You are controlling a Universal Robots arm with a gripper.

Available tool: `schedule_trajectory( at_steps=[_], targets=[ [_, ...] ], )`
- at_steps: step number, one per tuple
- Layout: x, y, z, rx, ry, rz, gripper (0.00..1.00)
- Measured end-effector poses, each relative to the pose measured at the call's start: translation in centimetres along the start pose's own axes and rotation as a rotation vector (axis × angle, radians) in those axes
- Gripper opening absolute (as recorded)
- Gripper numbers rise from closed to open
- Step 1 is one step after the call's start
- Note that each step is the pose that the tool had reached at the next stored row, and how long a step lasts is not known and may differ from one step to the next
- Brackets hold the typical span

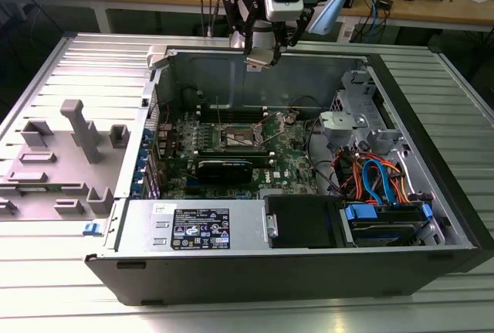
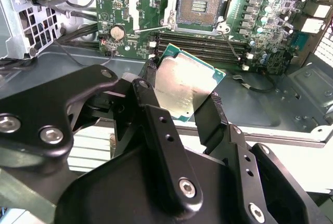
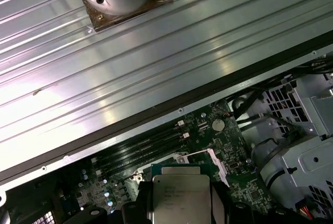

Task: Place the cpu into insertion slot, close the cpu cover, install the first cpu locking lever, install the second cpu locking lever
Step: 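Place the cpu into insertion slot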

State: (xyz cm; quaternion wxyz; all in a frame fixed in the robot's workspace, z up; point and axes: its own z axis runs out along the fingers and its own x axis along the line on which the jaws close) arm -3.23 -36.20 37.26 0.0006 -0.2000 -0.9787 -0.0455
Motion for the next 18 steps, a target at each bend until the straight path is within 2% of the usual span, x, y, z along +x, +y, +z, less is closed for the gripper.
schedule_trajectory(
  at_steps=[10,18],
  targets=[
    [0.00,0.00,0.00,-0.0001,-0.0004,0.005,0.54],
    [0.00,0.00,0.00,-0.0007,-0.0034,0.038,0.54]
  ],
)
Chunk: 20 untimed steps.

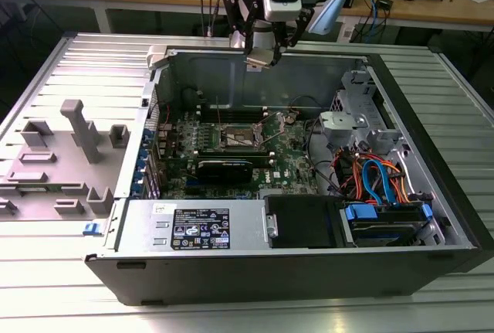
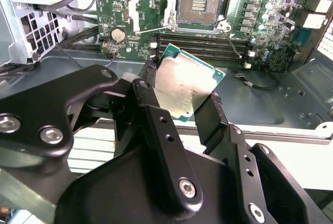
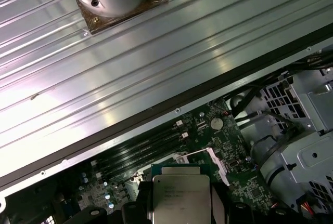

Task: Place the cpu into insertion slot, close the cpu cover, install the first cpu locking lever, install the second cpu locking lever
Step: 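Place the cpu into insertion slot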

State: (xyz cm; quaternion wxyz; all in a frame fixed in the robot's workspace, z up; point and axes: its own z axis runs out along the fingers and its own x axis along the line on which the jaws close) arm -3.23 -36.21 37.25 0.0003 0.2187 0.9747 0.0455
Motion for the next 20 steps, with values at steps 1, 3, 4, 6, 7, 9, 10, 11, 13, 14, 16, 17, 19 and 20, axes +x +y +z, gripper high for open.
schedule_trajectory(
  at_steps=[1,3,4,6,7,9,10,11,13,14,16,17,19,20],
  targets=[
    [0.00,0.00,0.00,-0.0003,-0.0011,0.012,0.54],
    [0.00,0.00,0.01,-0.0006,-0.0025,0.027,0.54],
    [0.00,0.00,0.01,-0.0007,-0.0030,0.033,0.54],
    [0.00,0.00,0.01,-0.0010,-0.0042,0.047,0.54],
    [0.00,0.00,0.01,-0.0011,-0.0049,0.055,0.54],
    [0.00,0.00,0.01,-0.0012,-0.0055,0.062,0.54],
    [0.00,0.00,0.01,-0.0013,-0.0056,0.063,0.54],
    [0.00,0.00,0.01,-0.0013,-0.0056,0.063,0.54],
    [0.00,0.00,0.01,-0.0013,-0.0057,0.064,0.54],
    [0.00,0.00,0.01,-0.0013,-0.0057,0.064,0.54],
    [0.00,0.00,0.01,-0.0013,-0.0058,0.065,0.54],
    [0.00,0.00,0.01,-0.0013,-0.0059,0.066,0.54],
    [0.00,0.00,0.01,-0.0014,-0.0062,0.069,0.54],
    [0.00,0.00,0.01,-0.0014,-0.0063,0.070,0.54]
  ],
)
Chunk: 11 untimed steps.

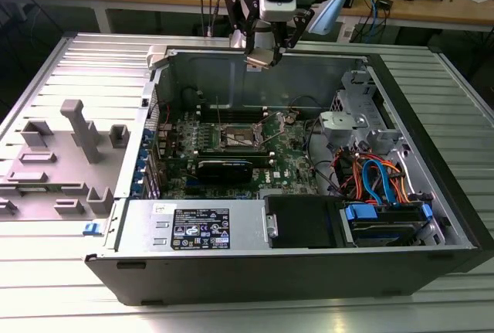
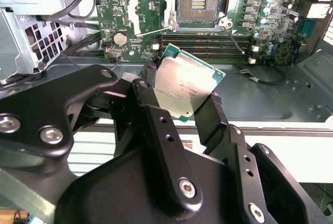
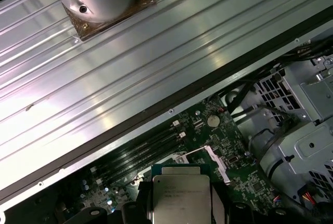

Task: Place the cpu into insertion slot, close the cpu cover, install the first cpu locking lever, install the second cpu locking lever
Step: 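Place the cpu into insertion slot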

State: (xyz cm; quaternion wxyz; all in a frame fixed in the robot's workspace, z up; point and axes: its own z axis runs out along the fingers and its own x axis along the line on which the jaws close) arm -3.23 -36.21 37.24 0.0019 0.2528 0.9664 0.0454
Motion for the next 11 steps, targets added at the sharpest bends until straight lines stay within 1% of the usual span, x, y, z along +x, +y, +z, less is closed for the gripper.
schedule_trajectory(
  at_steps=[11],
  targets=[
    [0.00,0.00,0.00,-0.0001,-0.0003,0.004,0.54]
  ],
)
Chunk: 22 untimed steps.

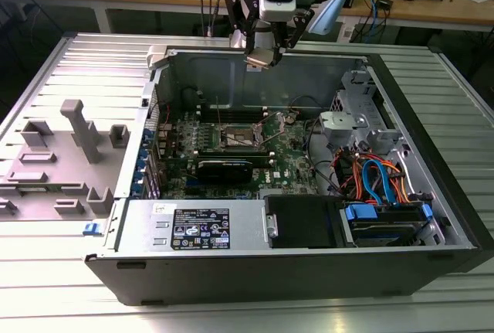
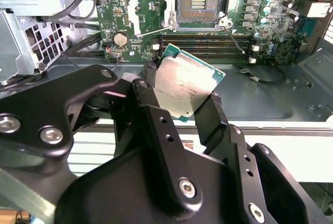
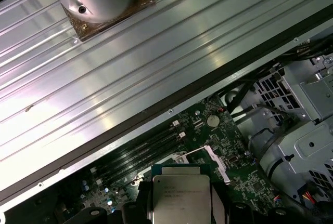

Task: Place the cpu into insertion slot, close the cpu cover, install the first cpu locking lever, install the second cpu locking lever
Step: 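Place the cpu into insertion slot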

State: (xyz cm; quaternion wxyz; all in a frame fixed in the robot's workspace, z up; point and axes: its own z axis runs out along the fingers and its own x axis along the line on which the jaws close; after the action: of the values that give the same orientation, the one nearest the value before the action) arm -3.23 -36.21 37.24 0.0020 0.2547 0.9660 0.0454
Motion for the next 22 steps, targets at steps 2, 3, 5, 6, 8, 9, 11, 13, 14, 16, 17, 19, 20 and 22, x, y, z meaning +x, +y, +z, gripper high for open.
schedule_trajectory(
  at_steps=[2,3,5,6,8,9,11,13,14,16,17,19,20,22],
  targets=[
    [0.00,0.00,0.00,0.0000,0.0000,0.000,0.54],
    [0.00,0.00,0.00,0.0000,0.0000,0.000,0.54],
    [0.00,0.00,0.00,-0.0003,-0.0009,0.010,0.54],
    [0.00,0.00,0.00,-0.0004,-0.0016,0.018,0.54],
    [0.00,0.00,0.01,-0.0008,-0.0038,0.043,0.54],
    [0.00,-0.01,0.01,-0.0011,-0.0049,0.055,0.54],
    [-0.01,-0.01,0.02,-0.0013,-0.0063,0.070,0.54],
    [-0.01,-0.01,0.03,-0.0014,-0.0067,0.075,0.54],
    [-0.01,-0.01,0.03,-0.0015,-0.0069,0.078,0.54],
    [-0.01,-0.01,0.03,-0.0015,-0.0073,0.082,0.54],
    [-0.01,-0.01,0.04,-0.0016,-0.0075,0.085,0.54],
    [-0.01,-0.02,0.04,-0.0019,-0.0089,0.100,0.54],
    [-0.01,-0.02,0.04,-0.0022,-0.0100,0.112,0.54],
    [-0.01,-0.02,0.04,-0.0023,-0.0105,0.118,0.54]
  ],
)
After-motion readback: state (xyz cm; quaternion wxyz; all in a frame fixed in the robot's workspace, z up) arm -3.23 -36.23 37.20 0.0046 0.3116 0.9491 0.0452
